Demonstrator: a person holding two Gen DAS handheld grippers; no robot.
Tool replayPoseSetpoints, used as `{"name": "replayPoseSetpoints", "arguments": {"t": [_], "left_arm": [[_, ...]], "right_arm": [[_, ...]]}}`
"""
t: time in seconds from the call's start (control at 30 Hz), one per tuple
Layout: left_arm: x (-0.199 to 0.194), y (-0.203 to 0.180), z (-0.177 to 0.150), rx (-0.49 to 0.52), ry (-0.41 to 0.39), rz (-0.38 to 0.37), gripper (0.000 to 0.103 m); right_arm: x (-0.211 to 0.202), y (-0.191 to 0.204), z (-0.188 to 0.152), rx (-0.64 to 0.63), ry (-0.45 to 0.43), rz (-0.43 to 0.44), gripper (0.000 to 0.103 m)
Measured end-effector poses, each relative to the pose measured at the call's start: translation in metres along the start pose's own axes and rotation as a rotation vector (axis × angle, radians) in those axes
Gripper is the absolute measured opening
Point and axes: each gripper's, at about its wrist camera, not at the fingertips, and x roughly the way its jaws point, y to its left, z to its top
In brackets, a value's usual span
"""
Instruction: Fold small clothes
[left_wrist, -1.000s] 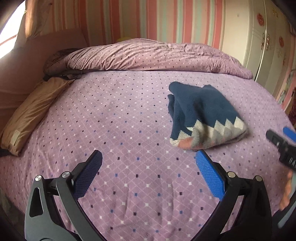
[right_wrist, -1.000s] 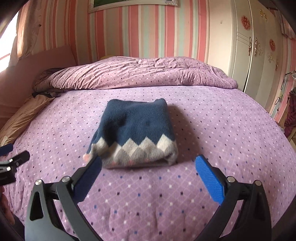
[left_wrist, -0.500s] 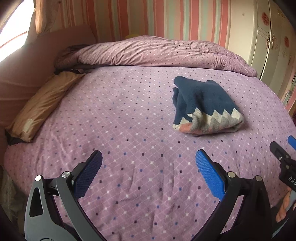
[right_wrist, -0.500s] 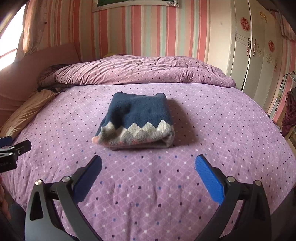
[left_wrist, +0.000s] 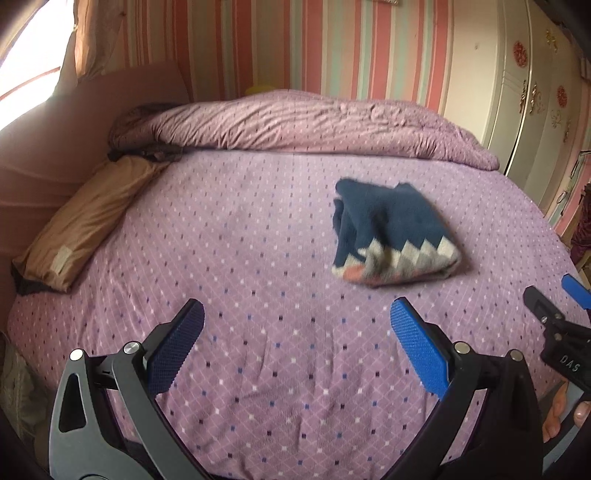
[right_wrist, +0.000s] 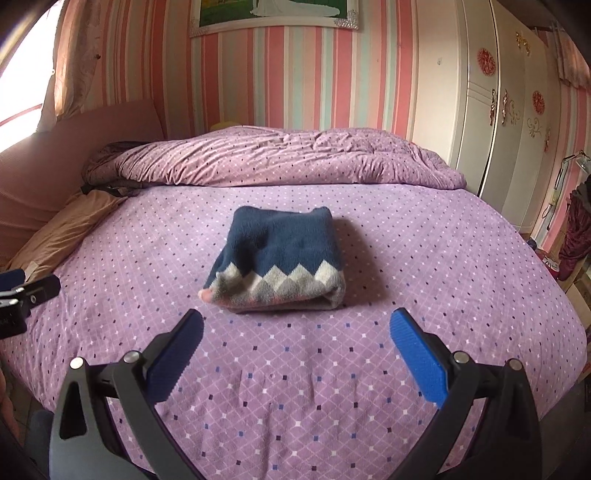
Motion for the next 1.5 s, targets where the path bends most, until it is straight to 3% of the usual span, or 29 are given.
{"name": "replayPoseSetpoints", "arguments": {"t": [0.53, 1.5], "left_arm": [[-0.009, -0.004, 0.022, -0.019, -0.039, -0.033, 0.100], [-0.011, -0.005, 0.020, -0.018, -0.029, -0.028, 0.100]], "right_arm": [[-0.014, 0.008, 0.027, -0.003, -0.047, -0.014, 0.101], [-0.017, 0.004, 0.029, 0.012, -0.048, -0.048, 0.101]]}}
